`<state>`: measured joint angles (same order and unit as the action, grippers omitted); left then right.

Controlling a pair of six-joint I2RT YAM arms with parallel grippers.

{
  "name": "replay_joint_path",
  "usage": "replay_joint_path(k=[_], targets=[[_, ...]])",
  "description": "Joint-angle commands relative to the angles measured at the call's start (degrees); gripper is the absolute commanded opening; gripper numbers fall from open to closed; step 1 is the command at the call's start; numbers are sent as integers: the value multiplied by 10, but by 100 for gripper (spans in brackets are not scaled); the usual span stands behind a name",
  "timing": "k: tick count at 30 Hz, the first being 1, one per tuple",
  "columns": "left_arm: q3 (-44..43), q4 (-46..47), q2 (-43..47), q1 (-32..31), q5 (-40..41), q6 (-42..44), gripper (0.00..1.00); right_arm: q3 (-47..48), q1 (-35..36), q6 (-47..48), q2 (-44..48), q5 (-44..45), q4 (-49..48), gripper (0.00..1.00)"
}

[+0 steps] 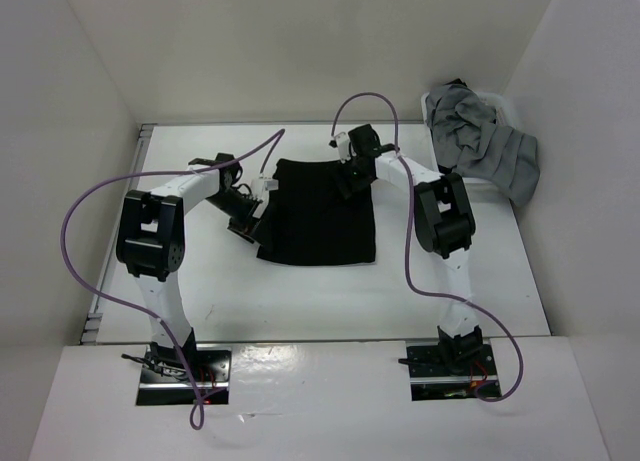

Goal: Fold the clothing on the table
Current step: Flatten the skirt out

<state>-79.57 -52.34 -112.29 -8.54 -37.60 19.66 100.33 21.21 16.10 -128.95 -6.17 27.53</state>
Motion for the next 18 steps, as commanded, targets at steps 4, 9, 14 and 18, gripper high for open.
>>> replay_joint_path(k=[4, 9, 14, 18], targets=[[-12, -25, 29, 16, -47, 20, 100, 22, 1, -22, 39, -31, 17, 83], [5, -25, 36, 22, -67, 20, 100, -56, 1, -42, 194, -54, 17, 83], [29, -9, 18, 12, -47, -15, 100, -156, 1, -48, 327, -54, 23, 83], [43, 21, 13, 0, -16, -44, 100, -222, 1, -48, 387, -29, 28, 83]])
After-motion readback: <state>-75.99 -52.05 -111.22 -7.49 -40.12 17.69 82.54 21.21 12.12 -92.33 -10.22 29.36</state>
